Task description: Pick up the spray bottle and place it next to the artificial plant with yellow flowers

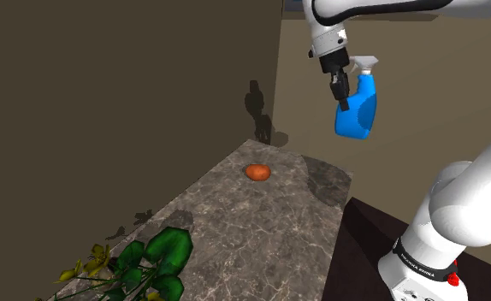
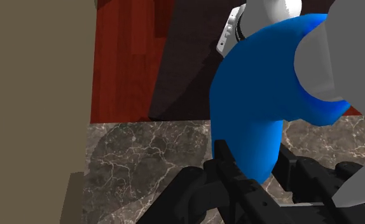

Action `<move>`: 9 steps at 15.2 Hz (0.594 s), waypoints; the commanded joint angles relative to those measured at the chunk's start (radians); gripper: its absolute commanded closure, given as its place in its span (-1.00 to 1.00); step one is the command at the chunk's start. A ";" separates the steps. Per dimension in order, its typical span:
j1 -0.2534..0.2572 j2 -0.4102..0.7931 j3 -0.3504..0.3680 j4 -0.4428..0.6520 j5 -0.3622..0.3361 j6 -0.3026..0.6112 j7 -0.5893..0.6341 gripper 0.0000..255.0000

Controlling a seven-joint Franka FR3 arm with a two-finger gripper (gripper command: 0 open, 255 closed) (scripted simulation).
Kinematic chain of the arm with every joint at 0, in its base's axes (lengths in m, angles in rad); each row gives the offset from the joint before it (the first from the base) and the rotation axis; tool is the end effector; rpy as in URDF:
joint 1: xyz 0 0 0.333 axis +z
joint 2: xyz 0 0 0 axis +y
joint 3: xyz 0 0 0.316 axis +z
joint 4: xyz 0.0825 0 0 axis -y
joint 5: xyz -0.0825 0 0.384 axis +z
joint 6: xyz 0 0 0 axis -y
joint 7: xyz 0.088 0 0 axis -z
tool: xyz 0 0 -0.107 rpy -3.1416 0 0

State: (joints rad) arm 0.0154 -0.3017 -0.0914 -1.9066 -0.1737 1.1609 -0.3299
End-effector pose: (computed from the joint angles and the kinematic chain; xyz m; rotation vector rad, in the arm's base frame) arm 0.4021 -0.0592 0.5950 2.9853 0.3462 -0.7108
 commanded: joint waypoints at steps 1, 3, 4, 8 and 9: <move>0.000 0.007 0.000 0.035 -0.001 -0.028 -0.005 1.00; 0.000 0.013 0.001 0.063 -0.002 -0.050 -0.009 1.00; 0.009 0.008 0.017 0.059 0.014 -0.055 0.018 1.00; 0.044 -0.001 0.081 0.053 0.079 -0.069 0.126 1.00; 0.053 0.000 0.097 0.054 0.096 -0.072 0.153 1.00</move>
State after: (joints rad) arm 0.0584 -0.3068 -0.0122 -1.8568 -0.0975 1.0914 -0.2095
